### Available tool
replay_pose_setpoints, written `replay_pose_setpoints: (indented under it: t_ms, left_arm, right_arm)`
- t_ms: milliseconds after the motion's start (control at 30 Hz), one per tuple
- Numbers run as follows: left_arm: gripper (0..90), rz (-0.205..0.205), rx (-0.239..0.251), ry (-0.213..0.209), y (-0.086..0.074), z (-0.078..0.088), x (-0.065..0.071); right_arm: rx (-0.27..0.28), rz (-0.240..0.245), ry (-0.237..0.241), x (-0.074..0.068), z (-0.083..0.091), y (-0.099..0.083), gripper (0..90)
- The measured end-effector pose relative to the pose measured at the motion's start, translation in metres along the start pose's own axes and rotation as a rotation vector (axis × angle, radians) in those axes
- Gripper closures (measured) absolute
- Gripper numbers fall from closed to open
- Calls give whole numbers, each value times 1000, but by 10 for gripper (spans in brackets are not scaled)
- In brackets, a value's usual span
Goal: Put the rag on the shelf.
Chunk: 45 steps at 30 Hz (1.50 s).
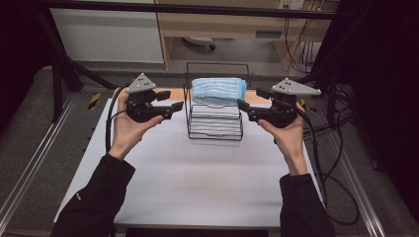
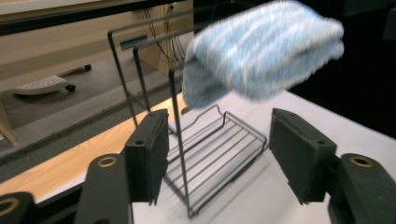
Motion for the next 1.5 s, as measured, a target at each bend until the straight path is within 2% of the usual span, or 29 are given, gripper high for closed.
replay_pose_setpoints:
  t_ms: [133, 500, 700, 833, 933, 1167, 1333, 1500]
  left_arm:
    - [336, -8, -29, 16, -26, 14, -5]
    - [188, 38, -137, 42, -108, 39, -14]
    - [158, 68, -131, 42, -141, 51, -12]
    - [130, 71, -129, 37, -161, 59, -9]
    - [109, 62, -143, 33, -177, 66, -9]
    - [90, 53, -171, 44, -204, 79, -13]
    - [89, 72, -171, 56, -213, 84, -16]
    - [89, 71, -180, 44, -223, 89, -16]
  right_arm:
    - [-41, -15, 2, 3, 10, -19, 149]
    - [-98, -66, 3, 12, 37, -83, 55]
    - [-147, -78, 5, 12, 49, -123, 13]
    - [-186, -69, 4, 10, 58, -151, 6]
    - [-219, -93, 9, 9, 66, -173, 5]
    - [-280, -129, 18, 14, 87, -211, 5]
    - [-282, -141, 34, 16, 101, -224, 5]
    - [-300, -156, 32, 18, 110, -235, 5]
Point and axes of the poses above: each handheld gripper's, and its own axes: z roughly backward along the jaws, y roughly out of its top, x roughly to its right, the point moved 10 cm from there along -z, roughly forward along the jaws, and after that the axes turned 13 degrees about x, right-handed, at the moved point
